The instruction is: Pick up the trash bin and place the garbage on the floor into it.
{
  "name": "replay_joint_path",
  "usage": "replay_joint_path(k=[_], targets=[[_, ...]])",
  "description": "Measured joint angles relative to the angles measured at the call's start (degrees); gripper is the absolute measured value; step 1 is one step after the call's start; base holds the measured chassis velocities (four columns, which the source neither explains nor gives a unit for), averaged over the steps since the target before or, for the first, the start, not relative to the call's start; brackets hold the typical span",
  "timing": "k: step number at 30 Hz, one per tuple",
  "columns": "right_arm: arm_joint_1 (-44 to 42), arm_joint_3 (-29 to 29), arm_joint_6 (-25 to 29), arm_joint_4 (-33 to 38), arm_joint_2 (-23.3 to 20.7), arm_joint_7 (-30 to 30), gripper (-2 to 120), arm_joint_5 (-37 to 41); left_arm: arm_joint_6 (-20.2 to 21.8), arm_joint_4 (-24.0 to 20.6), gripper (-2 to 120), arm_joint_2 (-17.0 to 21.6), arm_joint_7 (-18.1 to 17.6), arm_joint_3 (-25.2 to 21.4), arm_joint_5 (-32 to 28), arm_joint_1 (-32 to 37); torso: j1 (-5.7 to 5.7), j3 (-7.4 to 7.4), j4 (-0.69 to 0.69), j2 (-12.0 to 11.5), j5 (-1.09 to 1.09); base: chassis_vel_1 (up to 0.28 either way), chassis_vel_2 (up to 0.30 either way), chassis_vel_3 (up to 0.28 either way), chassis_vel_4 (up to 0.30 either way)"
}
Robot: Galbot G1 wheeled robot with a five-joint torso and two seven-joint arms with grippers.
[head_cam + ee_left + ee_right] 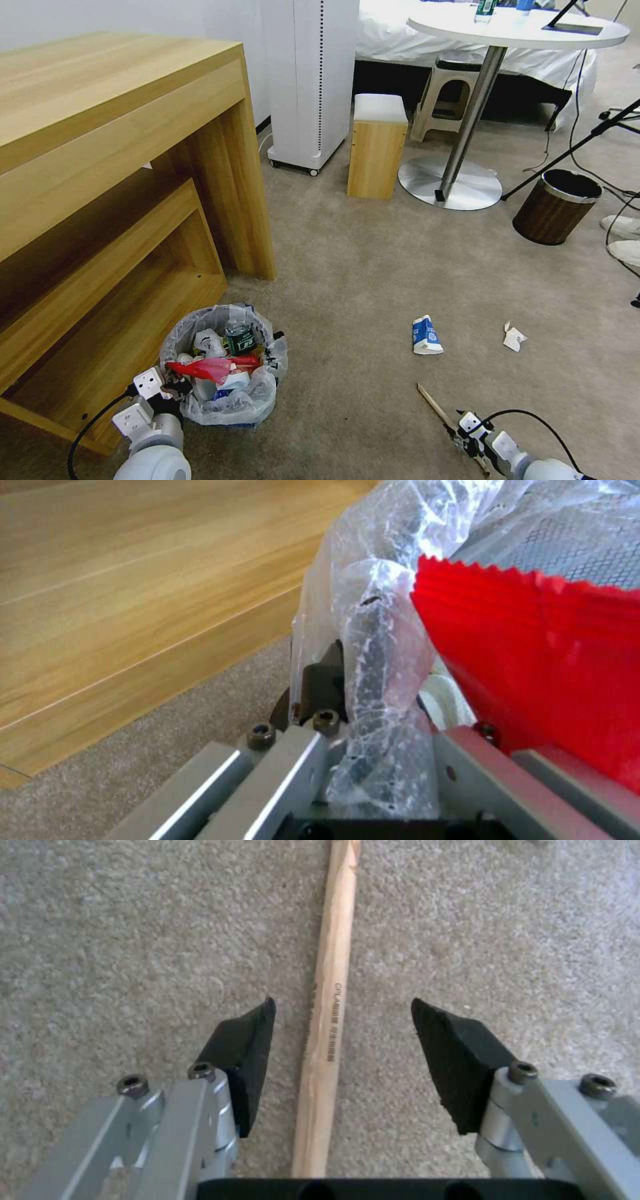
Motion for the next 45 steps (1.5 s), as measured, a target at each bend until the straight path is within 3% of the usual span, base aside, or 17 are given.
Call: replay_joint_path(k=[3, 11, 16, 21, 30, 36, 45], targets=[[-0.16, -0.05, 0.56, -0.74, 0.74, -0.01, 48, -0.27, -0.04, 0.0, 1, 0.05, 0.0, -0.17, 0.0, 0.11, 0.0, 0.0, 0.0, 0.0, 0.0, 0.0, 0.0, 0.0, 0.0], [-1.21, 0.65, 1.17, -1.3, 0.94, -0.13, 42, -0.71, -0.05, 0.21, 1, 0.03, 0.01, -0.06, 0.0, -0.13, 0.0, 0.0, 0.0, 0.0, 0.0, 0.0, 0.0, 0.0, 0.0], [-1.7, 0.94, 1.5, -2.05, 1.4, -0.17, 43, -0.97, -0.05, 0.32, 1, 0.02, 0.01, -0.09, -0.04, -0.29, 0.0, 0.0, 0.0, 0.0, 0.0, 0.0, 0.0, 0.0, 0.0], [-1.53, 0.95, 1.68, -2.79, 2.0, -0.18, 52, -1.1, -0.05, 0.34, 1, 0.02, 0.01, -0.09, -0.07, -0.31, 0.0, 0.0, 0.0, 0.0, 0.0, 0.0, 0.0, 0.0, 0.0], [-1.6, 1.01, 2.22, -3.95, 2.85, -0.23, 52, -1.52, -0.07, 0.45, 1, 0.1, 0.02, -0.13, -0.12, -0.34, 0.0, 0.0, 0.0, 0.0, 0.0, 0.0, 0.0, 0.0, 0.0], [-2.6, 1.71, 2.84, -4.69, 3.49, -0.2, 37, -2.02, -0.07, 0.53, 1, 0.12, 0.02, -0.04, -0.16, -0.44, 0.0, 0.0, 0.0, 0.0, 0.0, 0.0, 0.0, 0.0, 0.0], [-3.7, 2.73, 3.46, -5.69, 4.5, -0.15, 32, -2.99, -0.12, 0.44, 1, 0.23, 0.02, 0.0, -0.19, -0.12, 0.0, -0.01, 0.0, 0.0, -0.01, 0.0, 0.0, 0.0, 0.0]])
